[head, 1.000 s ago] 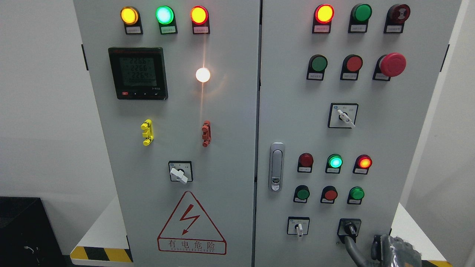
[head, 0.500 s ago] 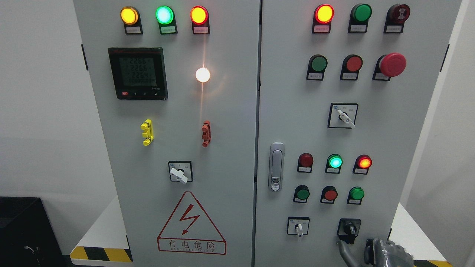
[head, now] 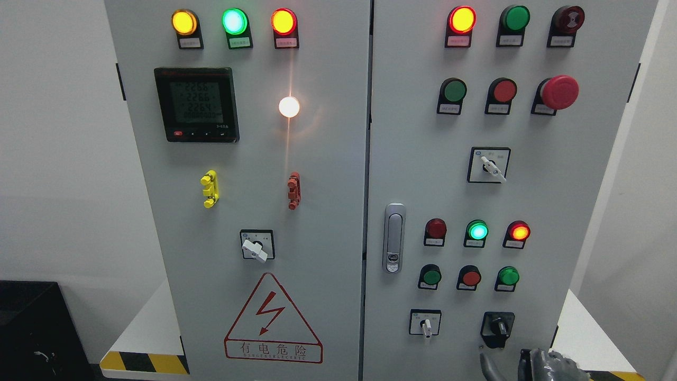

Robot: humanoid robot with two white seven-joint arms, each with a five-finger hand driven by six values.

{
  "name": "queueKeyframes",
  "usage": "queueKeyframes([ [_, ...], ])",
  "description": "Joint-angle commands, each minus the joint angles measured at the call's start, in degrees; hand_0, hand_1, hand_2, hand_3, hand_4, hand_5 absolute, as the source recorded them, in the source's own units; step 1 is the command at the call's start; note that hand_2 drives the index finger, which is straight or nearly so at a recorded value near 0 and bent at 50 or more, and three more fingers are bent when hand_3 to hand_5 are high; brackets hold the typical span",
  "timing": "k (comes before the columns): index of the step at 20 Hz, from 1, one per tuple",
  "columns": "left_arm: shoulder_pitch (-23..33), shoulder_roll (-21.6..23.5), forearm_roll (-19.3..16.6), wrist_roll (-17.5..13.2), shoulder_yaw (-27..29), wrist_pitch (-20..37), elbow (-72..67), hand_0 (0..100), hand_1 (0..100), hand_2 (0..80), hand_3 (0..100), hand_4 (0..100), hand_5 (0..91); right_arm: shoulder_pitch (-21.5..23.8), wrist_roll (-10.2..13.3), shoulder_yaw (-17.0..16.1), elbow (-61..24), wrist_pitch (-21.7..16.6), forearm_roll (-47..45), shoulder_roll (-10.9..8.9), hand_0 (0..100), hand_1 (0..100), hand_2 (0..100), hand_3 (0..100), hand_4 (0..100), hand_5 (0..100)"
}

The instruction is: Flip black knob to close circuit

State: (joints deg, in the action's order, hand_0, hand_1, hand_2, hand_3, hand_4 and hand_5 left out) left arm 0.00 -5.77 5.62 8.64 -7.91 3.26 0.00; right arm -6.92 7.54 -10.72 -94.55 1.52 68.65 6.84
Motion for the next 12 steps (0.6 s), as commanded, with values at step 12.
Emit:
queueKeyframes([
  [12, 1.3, 0.0, 0.0, 0.0, 0.0, 0.0, 1.7, 12, 56, 0.0, 0, 0, 0.0, 7.6, 1.7, 5.5, -9.9, -3.9, -32.1, 0.63, 0, 7, 66, 91, 81, 72],
])
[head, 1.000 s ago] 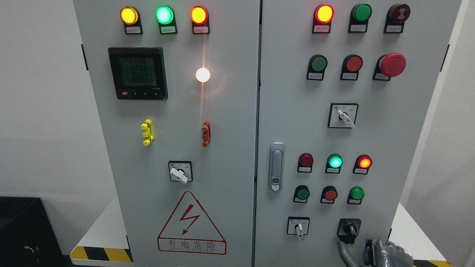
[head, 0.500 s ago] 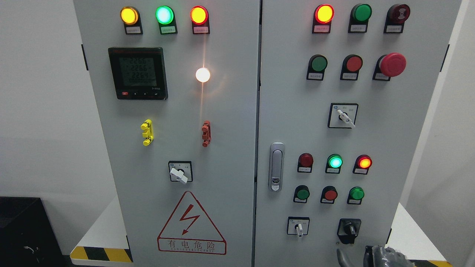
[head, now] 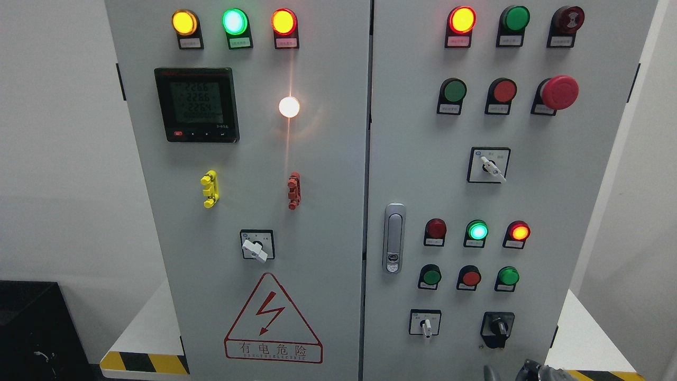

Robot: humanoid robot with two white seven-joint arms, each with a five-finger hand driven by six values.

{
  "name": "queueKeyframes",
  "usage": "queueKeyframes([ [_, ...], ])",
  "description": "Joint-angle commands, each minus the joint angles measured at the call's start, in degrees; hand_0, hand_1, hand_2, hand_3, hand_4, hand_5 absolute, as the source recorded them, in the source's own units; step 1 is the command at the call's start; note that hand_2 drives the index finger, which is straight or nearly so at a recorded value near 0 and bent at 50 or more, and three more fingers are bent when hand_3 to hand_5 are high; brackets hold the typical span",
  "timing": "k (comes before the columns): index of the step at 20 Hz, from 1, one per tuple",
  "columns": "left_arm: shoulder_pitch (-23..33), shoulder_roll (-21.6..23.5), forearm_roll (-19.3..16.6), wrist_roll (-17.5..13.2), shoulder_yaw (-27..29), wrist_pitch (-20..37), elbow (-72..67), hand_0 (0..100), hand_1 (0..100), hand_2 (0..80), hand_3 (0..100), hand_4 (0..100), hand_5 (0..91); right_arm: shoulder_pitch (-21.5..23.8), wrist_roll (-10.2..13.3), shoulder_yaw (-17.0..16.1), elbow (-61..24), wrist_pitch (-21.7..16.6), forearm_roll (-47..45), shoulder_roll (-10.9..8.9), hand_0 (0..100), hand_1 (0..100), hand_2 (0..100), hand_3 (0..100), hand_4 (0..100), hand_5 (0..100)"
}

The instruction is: Flip black knob to close circuit

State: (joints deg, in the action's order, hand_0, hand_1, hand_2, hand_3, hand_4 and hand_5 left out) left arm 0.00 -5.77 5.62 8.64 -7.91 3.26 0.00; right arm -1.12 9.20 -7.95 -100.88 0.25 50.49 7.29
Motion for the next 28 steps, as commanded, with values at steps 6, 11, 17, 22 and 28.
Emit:
queueKeyframes([
  [6, 1.3, 0.1, 0.0, 0.0, 0.0, 0.0, 1.7, 12, 56, 0.0, 0, 0, 0.0, 4.4, 0.1, 3.1, -4.4, -4.9, -24.5, 0.18, 0, 7, 44, 69, 66, 57],
  [11, 1.3, 0.0, 0.0, 0.0, 0.0, 0.0, 1.7, 12, 56, 0.0, 0, 0, 0.0, 6.4, -0.3, 4.0, -6.2, -5.2, -36.8, 0.09, 0, 5, 35, 59, 62, 58],
  [17, 1.3, 0.0, 0.0, 0.0, 0.0, 0.0, 1.7, 12, 56, 0.0, 0, 0, 0.0, 10.1, -5.7, 4.8, -8.6, -8.2, -47.9, 0.09, 0, 2, 20, 39, 41, 32],
  [22, 1.3, 0.0, 0.0, 0.0, 0.0, 0.0, 1.7, 12, 56, 0.0, 0, 0, 0.0, 11.5, -9.8, 5.2, -9.0, -10.6, -50.8, 0.00, 0, 0, 9, 25, 26, 16],
  [28, 1.3, 0.0, 0.0, 0.0, 0.0, 0.0, 1.7, 12, 56, 0.0, 0, 0, 0.0, 13.1, -11.7, 5.2, -9.7, -12.6, -52.8, 0.00, 0, 0, 0, 13, 12, 1],
])
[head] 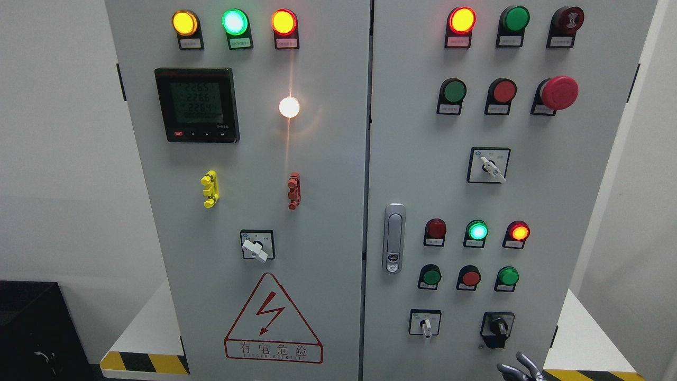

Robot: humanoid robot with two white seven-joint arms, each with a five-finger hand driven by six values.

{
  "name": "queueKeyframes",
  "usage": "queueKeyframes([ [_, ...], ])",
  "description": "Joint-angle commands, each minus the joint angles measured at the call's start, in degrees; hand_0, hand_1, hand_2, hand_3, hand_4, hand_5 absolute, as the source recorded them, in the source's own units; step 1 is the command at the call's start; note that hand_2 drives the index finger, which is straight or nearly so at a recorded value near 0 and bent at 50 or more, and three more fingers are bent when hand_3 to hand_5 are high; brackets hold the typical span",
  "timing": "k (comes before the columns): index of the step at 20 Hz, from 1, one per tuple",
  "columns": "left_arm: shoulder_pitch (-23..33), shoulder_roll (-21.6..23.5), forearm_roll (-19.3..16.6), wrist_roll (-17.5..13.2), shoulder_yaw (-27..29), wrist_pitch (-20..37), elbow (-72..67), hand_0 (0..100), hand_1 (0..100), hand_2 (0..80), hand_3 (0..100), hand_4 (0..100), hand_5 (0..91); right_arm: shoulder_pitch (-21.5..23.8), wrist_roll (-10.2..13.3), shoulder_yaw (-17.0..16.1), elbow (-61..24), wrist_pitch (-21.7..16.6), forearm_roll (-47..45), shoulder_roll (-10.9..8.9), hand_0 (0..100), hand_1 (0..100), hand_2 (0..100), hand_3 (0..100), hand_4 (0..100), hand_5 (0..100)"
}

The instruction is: Flip black knob to close circuit

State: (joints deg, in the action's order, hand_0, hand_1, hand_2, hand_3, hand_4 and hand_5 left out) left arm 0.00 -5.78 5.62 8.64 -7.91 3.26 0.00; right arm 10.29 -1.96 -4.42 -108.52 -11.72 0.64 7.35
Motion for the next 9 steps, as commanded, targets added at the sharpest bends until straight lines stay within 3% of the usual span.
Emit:
queueKeyframes([
  [1, 1.3, 0.0, 0.0, 0.0, 0.0, 0.0, 1.7, 12, 56, 0.0, 0, 0, 0.0, 1.8, -0.6, 1.7, -2.5, -0.7, -2.9, -0.05, 0, 0, 0, 12, 12, 0],
  [9, 1.3, 0.0, 0.0, 0.0, 0.0, 0.0, 1.7, 12, 56, 0.0, 0, 0, 0.0, 3.1, -0.8, 1.7, -2.6, -1.8, -4.5, -0.14, 0, 0, 0, 10, 8, 0],
])
